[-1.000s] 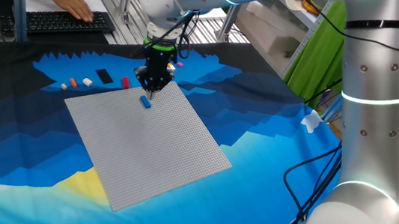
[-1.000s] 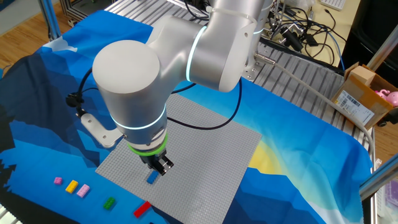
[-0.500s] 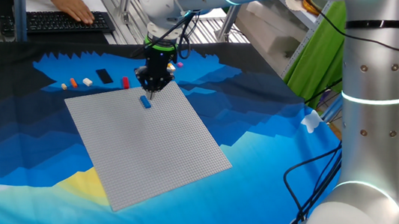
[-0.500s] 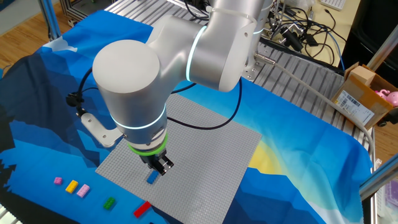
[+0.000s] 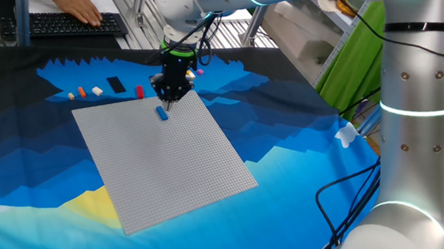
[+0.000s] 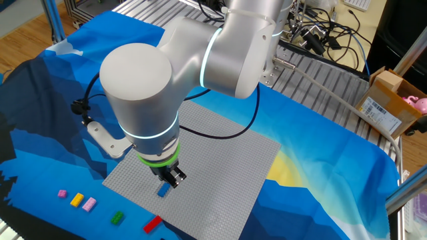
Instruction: Stack small Lego blocks randomly, one at a time
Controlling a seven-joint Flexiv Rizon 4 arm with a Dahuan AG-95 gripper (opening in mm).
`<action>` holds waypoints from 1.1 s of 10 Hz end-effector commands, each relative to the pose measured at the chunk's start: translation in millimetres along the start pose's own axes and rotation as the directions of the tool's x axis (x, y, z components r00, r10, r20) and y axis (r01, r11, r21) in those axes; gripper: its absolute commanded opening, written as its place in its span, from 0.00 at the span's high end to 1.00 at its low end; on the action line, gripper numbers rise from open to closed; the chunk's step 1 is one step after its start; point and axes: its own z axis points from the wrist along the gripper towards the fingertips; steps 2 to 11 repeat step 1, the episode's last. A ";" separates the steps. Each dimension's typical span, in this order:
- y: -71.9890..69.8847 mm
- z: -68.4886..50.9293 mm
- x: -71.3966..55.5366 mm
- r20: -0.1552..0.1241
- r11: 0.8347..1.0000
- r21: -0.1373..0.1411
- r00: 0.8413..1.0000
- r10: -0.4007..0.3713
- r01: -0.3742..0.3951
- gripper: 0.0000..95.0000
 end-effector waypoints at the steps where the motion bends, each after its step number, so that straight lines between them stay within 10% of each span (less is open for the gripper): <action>1: 0.0 0.0 0.0 0.000 1.000 0.000 1.000 0.000 0.000 1.00; 11: 0.0 0.0 0.0 0.000 1.000 0.000 1.000 0.000 0.000 1.00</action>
